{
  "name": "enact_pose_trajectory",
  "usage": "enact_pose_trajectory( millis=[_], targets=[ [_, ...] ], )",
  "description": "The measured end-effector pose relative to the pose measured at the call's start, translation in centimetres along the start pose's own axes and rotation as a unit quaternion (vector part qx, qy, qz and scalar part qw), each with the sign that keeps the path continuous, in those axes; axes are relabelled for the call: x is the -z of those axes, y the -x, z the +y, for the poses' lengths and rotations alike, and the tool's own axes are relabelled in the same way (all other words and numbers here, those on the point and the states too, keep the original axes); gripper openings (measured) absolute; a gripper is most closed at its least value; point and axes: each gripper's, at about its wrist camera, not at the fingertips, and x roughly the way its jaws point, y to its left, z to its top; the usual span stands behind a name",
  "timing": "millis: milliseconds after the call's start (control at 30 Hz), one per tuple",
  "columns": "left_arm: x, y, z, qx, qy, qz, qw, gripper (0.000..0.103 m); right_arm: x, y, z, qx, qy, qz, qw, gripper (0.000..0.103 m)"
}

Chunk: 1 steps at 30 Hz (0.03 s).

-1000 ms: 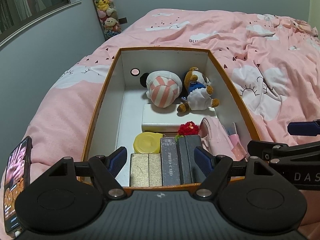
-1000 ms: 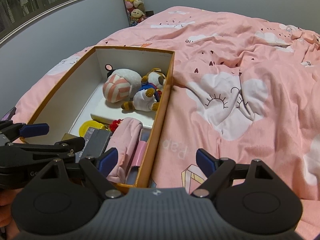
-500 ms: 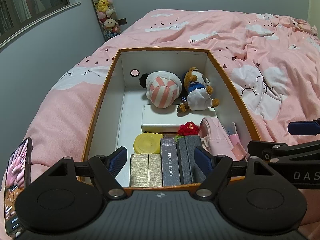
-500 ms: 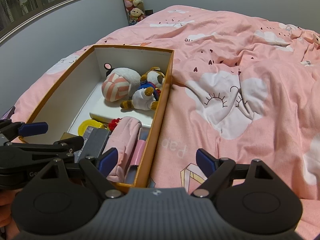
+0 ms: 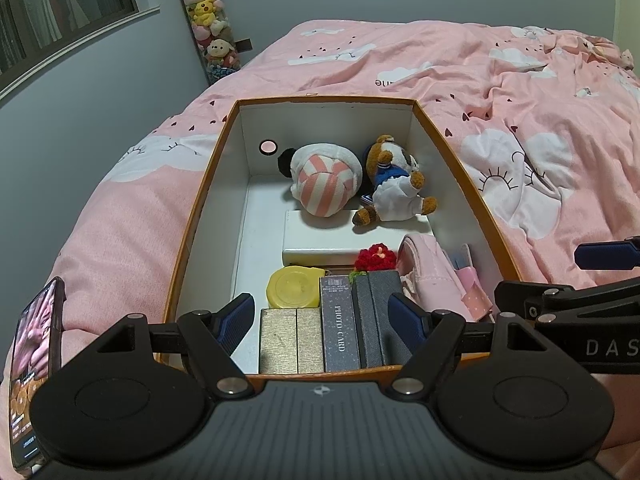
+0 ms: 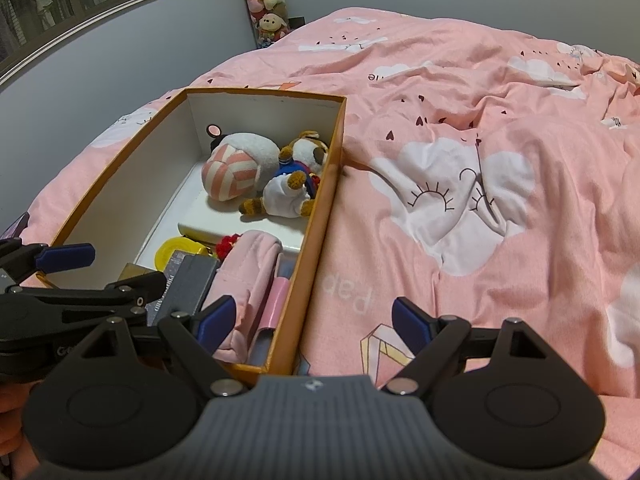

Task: Organize objects

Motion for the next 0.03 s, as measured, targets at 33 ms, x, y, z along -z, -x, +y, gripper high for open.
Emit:
enact_pose_trajectory(
  millis=[33],
  targets=[
    [-0.01,-0.01,0.01,0.0,-0.001,-0.001,1.0,0.089,0.03,-0.01,-0.04,0.0,0.0,0.0,1.0,0.086]
  ],
)
